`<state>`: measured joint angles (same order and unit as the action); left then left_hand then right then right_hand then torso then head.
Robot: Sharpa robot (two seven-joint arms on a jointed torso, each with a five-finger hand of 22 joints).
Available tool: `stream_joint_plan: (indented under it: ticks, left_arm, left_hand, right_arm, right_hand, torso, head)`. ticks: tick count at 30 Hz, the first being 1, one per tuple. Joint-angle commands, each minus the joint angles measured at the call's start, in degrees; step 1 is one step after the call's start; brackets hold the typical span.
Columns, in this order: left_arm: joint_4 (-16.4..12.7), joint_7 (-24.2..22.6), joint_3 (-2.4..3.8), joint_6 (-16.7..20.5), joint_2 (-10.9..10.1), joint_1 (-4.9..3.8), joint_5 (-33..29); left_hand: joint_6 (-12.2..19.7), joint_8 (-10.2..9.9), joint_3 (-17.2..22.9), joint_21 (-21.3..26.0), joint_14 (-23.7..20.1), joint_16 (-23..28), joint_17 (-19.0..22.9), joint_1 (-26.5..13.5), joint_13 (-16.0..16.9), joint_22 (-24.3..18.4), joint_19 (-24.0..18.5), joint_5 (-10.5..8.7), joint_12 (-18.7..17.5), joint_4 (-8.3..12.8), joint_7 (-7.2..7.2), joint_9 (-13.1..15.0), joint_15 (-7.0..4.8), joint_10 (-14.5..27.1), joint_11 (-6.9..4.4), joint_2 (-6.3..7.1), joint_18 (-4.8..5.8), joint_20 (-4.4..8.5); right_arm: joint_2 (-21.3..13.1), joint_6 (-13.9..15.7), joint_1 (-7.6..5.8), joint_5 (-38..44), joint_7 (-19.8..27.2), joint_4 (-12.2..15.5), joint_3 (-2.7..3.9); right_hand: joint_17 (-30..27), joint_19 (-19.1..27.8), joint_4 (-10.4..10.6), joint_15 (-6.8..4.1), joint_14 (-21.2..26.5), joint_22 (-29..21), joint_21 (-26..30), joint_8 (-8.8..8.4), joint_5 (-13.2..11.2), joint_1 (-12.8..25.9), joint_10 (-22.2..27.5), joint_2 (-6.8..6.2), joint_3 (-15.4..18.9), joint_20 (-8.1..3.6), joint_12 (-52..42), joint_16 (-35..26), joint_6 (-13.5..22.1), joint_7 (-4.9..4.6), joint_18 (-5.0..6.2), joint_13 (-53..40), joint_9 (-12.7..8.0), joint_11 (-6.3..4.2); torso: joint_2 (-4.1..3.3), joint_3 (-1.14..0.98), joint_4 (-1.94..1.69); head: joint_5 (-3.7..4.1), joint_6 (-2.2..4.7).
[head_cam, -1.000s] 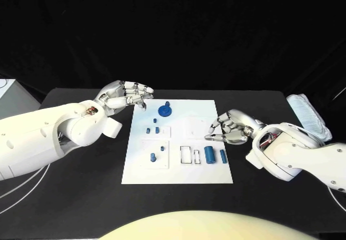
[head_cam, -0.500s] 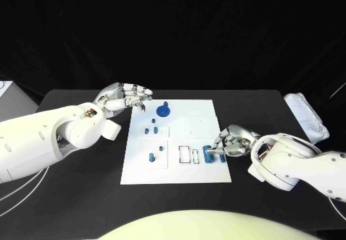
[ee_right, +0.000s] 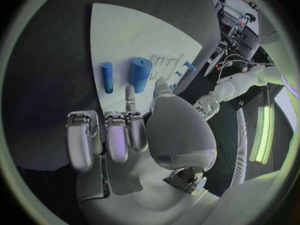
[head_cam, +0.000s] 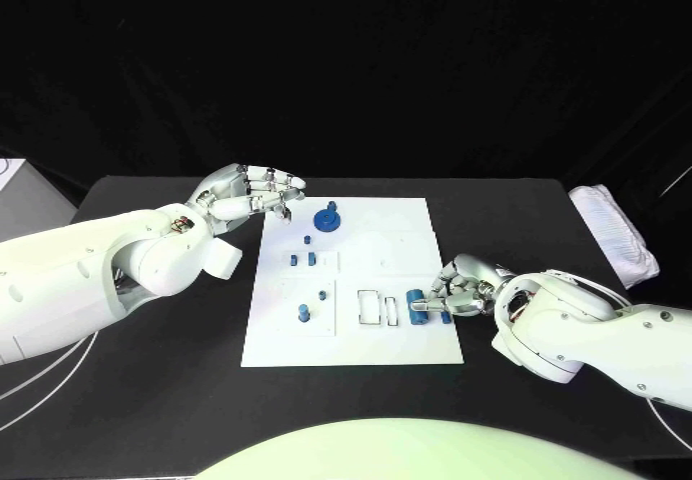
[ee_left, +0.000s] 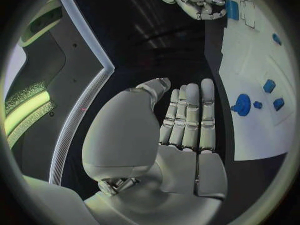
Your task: Assemble the parts on the task board
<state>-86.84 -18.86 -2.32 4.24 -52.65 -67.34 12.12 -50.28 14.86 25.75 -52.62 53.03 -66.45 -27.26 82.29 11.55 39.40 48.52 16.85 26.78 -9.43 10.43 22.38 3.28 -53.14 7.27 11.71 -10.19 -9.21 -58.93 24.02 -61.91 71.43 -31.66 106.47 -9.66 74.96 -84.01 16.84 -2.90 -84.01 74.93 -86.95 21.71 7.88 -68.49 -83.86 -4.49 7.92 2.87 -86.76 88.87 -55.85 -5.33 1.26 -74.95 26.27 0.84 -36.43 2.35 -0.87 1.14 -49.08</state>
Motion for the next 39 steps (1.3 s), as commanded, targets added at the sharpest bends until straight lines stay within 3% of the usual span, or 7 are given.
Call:
stream_joint_plan:
  ticks: [1,9,17,28,31,39]
  left_arm:
    - [-0.21,-0.61,0.04,-1.0,0.0,0.01,-0.49]
    - [-0.23,-0.47,0.04,-1.25,0.03,0.01,-0.55]
    - [-0.25,-0.4,0.04,-1.31,-0.07,0.0,-0.66]
    - [-0.27,-0.22,0.04,-1.43,-0.14,0.0,-0.69]
    - [-0.27,-0.16,0.04,-1.44,-0.18,0.0,-0.7]
    - [-0.27,-0.09,0.04,-1.47,-0.15,-0.01,-0.7]
  left_hand:
    - [-0.34,0.3,-0.3,0.2,0.05,0.24,-0.06,0.17,-0.07,-0.05,0.45,-0.12,-0.08,0.05,-0.14,-0.05,0.28,0.14,-0.08,0.34,-0.32,-0.07]
    - [-0.32,0.29,-0.34,0.24,0.05,0.25,-0.07,0.13,-0.08,-0.07,0.46,-0.11,-0.09,-0.03,-0.13,-0.06,0.29,0.17,-0.07,0.33,-0.32,-0.07]
    - [-0.26,0.26,-0.39,0.28,0.04,0.27,-0.08,0.1,-0.1,-0.1,0.46,-0.1,-0.12,-0.09,-0.11,-0.08,0.3,0.24,-0.05,0.35,-0.32,-0.07]
    - [-0.26,0.26,-0.39,0.28,0.04,0.27,-0.08,0.1,-0.1,-0.1,0.46,-0.1,-0.12,-0.09,-0.11,-0.08,0.3,0.24,-0.05,0.35,-0.32,-0.07]
    - [-0.26,0.26,-0.39,0.28,0.04,0.27,-0.08,0.1,-0.1,-0.1,0.46,-0.1,-0.12,-0.09,-0.11,-0.08,0.3,0.24,-0.05,0.35,-0.32,-0.07]
    - [-0.21,0.25,-0.44,0.35,0.03,0.29,-0.09,0.09,-0.13,-0.14,0.48,-0.08,-0.15,-0.19,-0.09,-0.11,0.31,0.33,-0.03,0.33,-0.32,-0.08]
  right_arm:
    - [0.67,-0.84,0.15,3.41,-2.21,-0.39,-0.01]
    - [2.79,-1.65,0.44,5.0,-3.36,-2.53,-0.01]
    - [4.47,-4.64,0.95,6.23,-4.92,-4.73,-0.01]
    - [6.26,-7.2,1.84,7.06,-5.75,-5.4,-0.02]
    - [6.38,-6.67,1.96,6.71,-5.69,-5.13,-0.02]
    - [6.18,-1.22,2.1,3.8,-4.41,-4.03,-0.01]
  right_hand:
    - [11.91,-5.56,0.02,-0.33,-5.33,14.28,-0.4,0.23,0.3,0.73,-2.82,-0.18,0.36,-0.36,0.08,0.25,-0.1,0.22,-0.75,-10.1,0.05,-0.12]
    - [12.01,-5.58,0.04,-0.36,-5.34,14.32,-0.52,0.37,0.34,1.4,-2.84,-0.37,0.77,-0.37,0.1,0.27,-0.19,0.26,-0.77,-10.16,0.06,-0.15]
    - [12.13,-5.6,0.05,-0.38,-5.37,14.37,-0.67,0.46,0.39,1.98,-2.8,-0.73,1.08,-0.38,0.17,0.3,-0.2,0.28,-0.8,-10.14,0.06,-0.18]
    - [12.45,-5.67,-0.23,-0.39,-5.43,14.52,-1.13,0.63,0.44,0.0,-2.79,-0.78,0.7,-0.39,0.27,0.39,-0.16,0.31,-0.89,-10.2,0.03,-0.2]
    - [12.52,-5.69,-0.27,-0.4,-5.44,14.57,-1.27,0.71,0.43,-0.61,-2.87,-0.75,0.61,-0.4,0.22,0.41,-0.21,0.33,-0.91,-10.33,0.02,-0.22]
    - [12.72,-5.8,-0.33,-0.64,-5.48,14.77,-1.92,1.42,0.46,-3.6,-3.23,0.59,-0.6,-0.56,0.0,0.45,-1.22,0.72,-1.04,-10.86,0.09,-0.55]
  torso:
    - [-0.03,-0.03,0.02]
    - [0.01,-0.03,-0.12]
    - [0.01,0.03,-0.06]
    - [0.02,0.02,-0.08]
    - [0.03,0.04,-0.03]
    - [0.06,0.03,-0.04]
  head:
    - [0.02,0.03]
    - [-0.02,-0.05]
    - [-0.12,-0.27]
    - [0.14,-0.38]
    - [0.14,-0.42]
    - [0.01,-0.25]
